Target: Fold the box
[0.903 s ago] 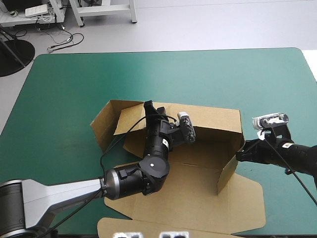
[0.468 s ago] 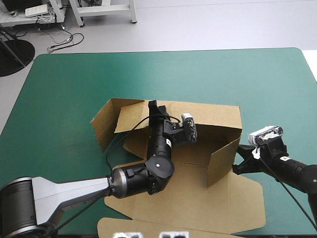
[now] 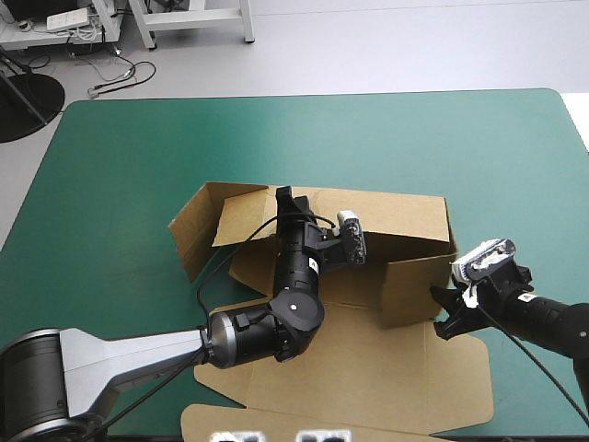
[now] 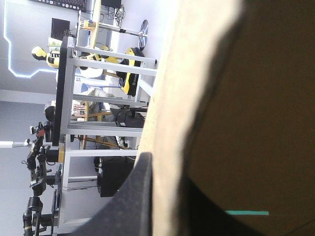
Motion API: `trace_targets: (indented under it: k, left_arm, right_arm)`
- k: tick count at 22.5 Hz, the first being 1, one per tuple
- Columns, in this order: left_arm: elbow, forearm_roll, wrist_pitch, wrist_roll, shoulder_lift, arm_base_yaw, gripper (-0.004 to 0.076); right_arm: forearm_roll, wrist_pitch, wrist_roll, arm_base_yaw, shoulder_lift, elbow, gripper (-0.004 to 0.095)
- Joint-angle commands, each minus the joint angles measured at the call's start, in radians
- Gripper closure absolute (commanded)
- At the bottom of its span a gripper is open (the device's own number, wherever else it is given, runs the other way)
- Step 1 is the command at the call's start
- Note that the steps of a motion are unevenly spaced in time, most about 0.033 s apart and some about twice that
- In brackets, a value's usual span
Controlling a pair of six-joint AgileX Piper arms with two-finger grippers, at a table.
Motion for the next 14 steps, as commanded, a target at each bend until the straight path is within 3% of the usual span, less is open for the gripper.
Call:
trace_targets:
  k: [1, 8, 14]
  left_arm:
    - [-0.014, -0.042, -0.07, -0.007, -0.019, -0.006, 0.0734]
    - [-0.014, -0.042, -0.075, -0.011, -0.019, -0.006, 0.0734]
    - [-0.014, -0.051, -0.113, -0.034, -0.019, -0.006, 0.0734]
  right_arm:
    - [0.04, 0.024, -0.025, -0.002, -0.013, -0.064, 0.0462]
    - [0.067, -0.019, -0.047, 0.0, 0.01, -0.075, 0.0462]
    - [0.331, -0.022, -0.199, 0.0, 0.128, -0.07, 0.0464]
